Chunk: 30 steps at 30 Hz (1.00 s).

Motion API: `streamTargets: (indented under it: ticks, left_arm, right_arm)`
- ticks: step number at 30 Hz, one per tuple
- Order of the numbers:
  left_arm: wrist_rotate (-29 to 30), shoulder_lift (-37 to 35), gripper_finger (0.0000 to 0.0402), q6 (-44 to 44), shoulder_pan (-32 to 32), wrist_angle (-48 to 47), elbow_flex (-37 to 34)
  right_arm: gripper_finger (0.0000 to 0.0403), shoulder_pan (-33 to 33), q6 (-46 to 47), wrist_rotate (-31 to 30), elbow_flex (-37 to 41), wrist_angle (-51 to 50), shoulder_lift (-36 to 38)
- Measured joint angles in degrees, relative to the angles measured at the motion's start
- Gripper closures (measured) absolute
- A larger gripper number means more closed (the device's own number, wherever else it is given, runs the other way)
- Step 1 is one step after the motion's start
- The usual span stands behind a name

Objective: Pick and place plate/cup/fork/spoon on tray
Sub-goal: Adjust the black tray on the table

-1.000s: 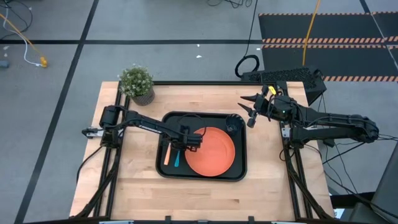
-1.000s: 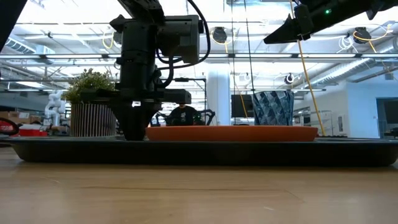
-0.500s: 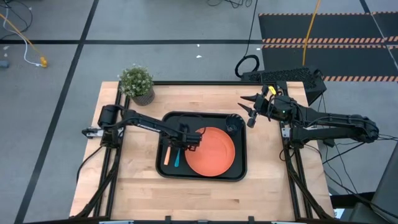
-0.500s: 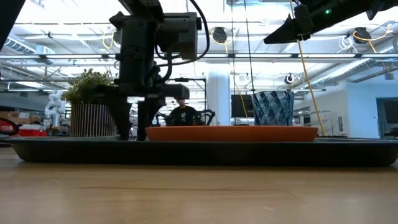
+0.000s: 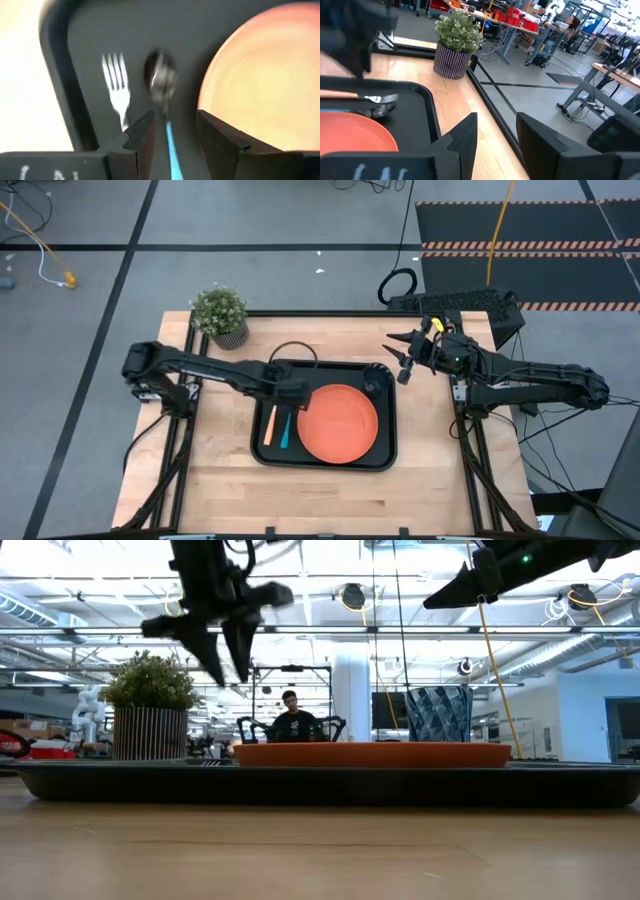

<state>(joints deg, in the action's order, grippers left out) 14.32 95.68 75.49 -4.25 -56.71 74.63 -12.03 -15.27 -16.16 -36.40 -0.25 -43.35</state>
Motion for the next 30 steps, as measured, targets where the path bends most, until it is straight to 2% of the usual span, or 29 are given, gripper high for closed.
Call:
streamTargets:
  ticks: [4, 9, 11, 12, 16, 19, 22, 25, 27, 30]
  left_arm:
    - [12.9, -4.2, 0.0254, -11.7, -0.2, 1.1, 0.0]
    - [38.3, -6.4, 0.0254, -31.0, -2.1, 5.6, -0.2]
    - [42.0, -7.3, 0.0254, -37.8, -1.9, 8.0, -1.5]
    - [41.6, -7.9, 0.0254, -41.1, -1.3, 11.1, -2.2]
    - [34.1, -11.0, 0.0254, -50.0, 0.7, 20.4, -9.8]
    - [31.3, -15.7, 0.0254, -53.7, 1.4, 26.6, -17.1]
    - [28.3, -21.7, 0.0254, -56.8, 2.5, 33.7, -23.3]
    - [23.2, -29.0, 0.0254, -60.6, 3.2, 37.7, -28.0]
    - [20.4, -34.0, 0.0254, -62.4, 3.9, 37.4, -30.6]
    - [19.9, -39.6, 0.0254, -62.2, 4.9, 37.2, -33.9]
  right_arm:
    - [0.0273, 0.0, -2.6, -0.1, 0.0, 0.7, -0.1]
    - [0.0273, 0.0, -3.2, -0.2, 0.0, 7.2, -0.8]
    - [0.0273, 0.0, -3.0, -0.1, 0.0, 10.8, -1.8]
    - [0.0273, 0.0, -2.3, -0.2, 0.0, 11.4, -2.2]
    - [0.0273, -1.1, 1.2, -0.4, -0.1, 13.0, -6.1]
    - [0.0272, -1.4, 3.5, -3.3, -1.9, 10.5, -9.5]
    - [0.0267, 0.0, 6.8, -9.6, -5.9, 0.6, -11.1]
    - [0.0264, 2.6, 14.8, -14.3, -9.5, -10.7, -11.8]
    - [0.0264, 4.8, 19.7, -15.2, -10.9, -15.9, -12.1]
    - [0.0265, 7.8, 27.2, -15.3, -12.6, -23.7, -12.0]
